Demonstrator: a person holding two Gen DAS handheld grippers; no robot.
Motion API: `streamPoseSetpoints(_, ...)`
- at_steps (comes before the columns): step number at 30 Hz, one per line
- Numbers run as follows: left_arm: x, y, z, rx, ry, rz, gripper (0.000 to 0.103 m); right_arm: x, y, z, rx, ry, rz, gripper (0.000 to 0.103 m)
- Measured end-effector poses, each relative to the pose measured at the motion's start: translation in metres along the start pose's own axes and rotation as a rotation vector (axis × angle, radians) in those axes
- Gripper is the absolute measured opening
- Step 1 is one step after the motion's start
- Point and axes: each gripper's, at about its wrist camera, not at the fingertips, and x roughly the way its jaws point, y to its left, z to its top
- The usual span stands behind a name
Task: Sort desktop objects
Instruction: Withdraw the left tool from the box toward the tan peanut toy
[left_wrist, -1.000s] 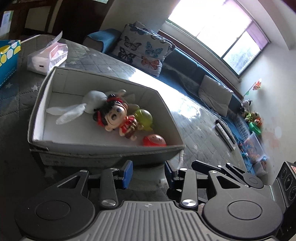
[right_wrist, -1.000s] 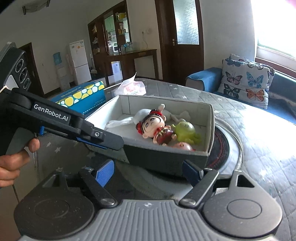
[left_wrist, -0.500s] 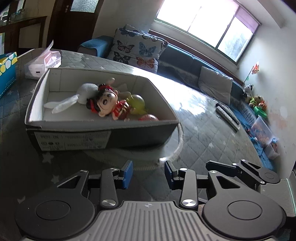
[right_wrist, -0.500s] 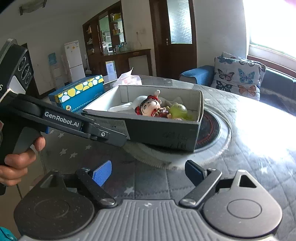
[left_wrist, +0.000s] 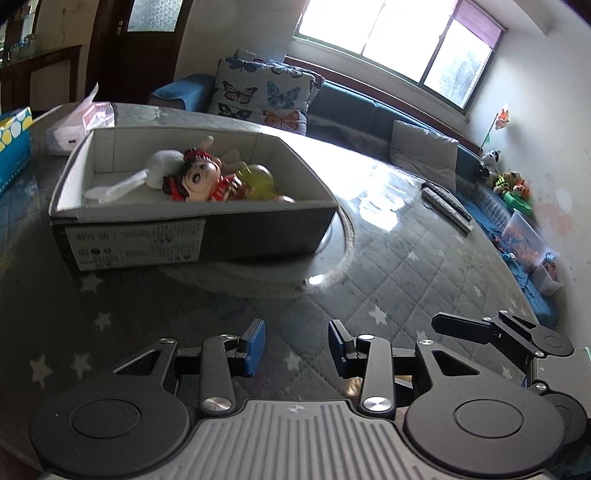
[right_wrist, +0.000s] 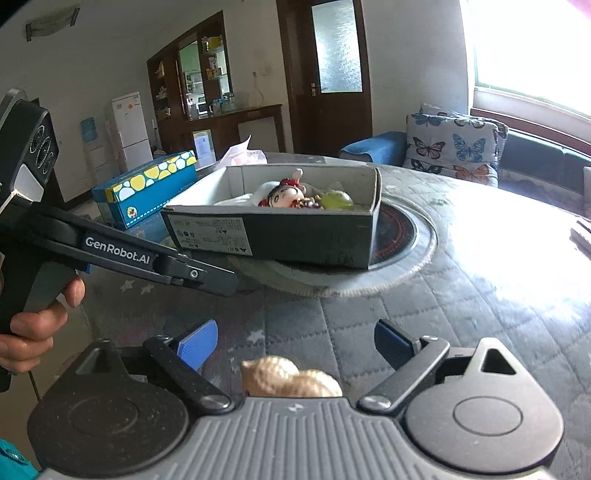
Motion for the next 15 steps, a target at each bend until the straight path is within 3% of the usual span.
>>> streamPoseSetpoints(15,-0.003,-0.016,-0.028,0.032,0.043,-0.081,0.04,-0.014,0.012,-0.028,-0.026,0.024,-0.031,0.094)
